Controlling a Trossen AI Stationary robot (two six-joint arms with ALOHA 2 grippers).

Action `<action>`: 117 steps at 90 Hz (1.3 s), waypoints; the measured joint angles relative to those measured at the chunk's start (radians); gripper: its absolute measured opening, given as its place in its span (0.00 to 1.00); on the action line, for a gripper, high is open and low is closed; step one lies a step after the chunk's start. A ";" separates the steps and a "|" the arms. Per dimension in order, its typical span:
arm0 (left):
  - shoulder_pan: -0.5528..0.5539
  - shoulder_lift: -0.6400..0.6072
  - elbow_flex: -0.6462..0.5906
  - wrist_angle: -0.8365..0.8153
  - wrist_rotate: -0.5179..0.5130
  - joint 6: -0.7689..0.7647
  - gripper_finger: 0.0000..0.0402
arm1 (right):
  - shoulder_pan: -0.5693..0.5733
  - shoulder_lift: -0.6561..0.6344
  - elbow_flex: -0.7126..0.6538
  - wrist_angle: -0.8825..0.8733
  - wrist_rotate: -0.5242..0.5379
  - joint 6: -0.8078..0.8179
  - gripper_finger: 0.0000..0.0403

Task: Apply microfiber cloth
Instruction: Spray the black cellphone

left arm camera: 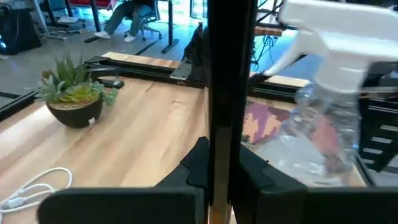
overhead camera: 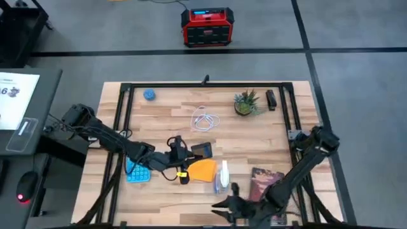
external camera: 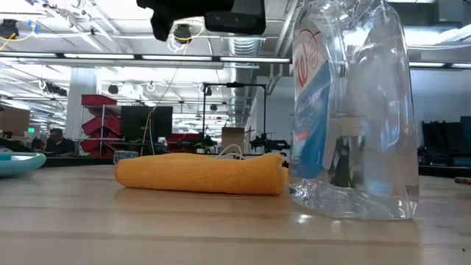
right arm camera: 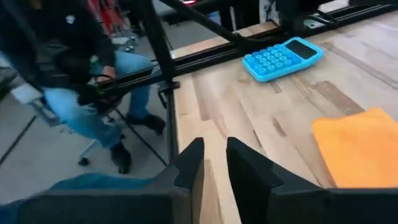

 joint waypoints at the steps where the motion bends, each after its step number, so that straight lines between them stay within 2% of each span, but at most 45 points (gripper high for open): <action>1: -0.004 0.000 0.000 -0.001 -0.006 0.000 0.03 | -0.001 0.000 0.003 -0.006 0.000 0.000 0.10; 9: -0.029 0.000 0.000 -0.004 -0.034 0.007 0.03 | -0.002 -0.015 0.018 -0.075 0.037 0.037 0.05; 18: -0.043 0.000 0.000 -0.004 -0.053 0.022 0.03 | 0.000 -0.040 0.018 -0.247 0.110 0.186 0.01; 29: -0.042 0.000 0.000 -0.005 -0.060 0.028 0.03 | 0.000 -0.046 0.016 -0.418 0.132 0.358 0.01; 44: -0.039 0.000 0.000 -0.005 -0.061 0.034 0.03 | 0.021 -0.052 0.018 -0.572 0.215 0.532 0.00; 53: -0.039 0.000 0.000 -0.006 -0.060 0.033 0.03 | 0.035 -0.052 0.018 -0.638 0.228 0.603 0.00; 66: -0.039 0.000 0.000 -0.007 -0.059 0.025 0.03 | 0.066 -0.070 0.017 -0.680 0.226 0.623 0.00; 92: -0.038 0.000 0.001 -0.006 -0.059 0.021 0.03 | 0.192 -0.230 0.019 -0.728 0.229 0.441 0.00; 104: -0.036 0.000 0.001 -0.007 -0.060 0.023 0.03 | 0.204 -0.280 0.019 -0.938 0.222 0.542 0.05; 117: -0.025 0.000 0.001 -0.013 -0.059 0.021 0.03 | 0.189 -0.299 0.009 -1.235 0.154 0.782 0.20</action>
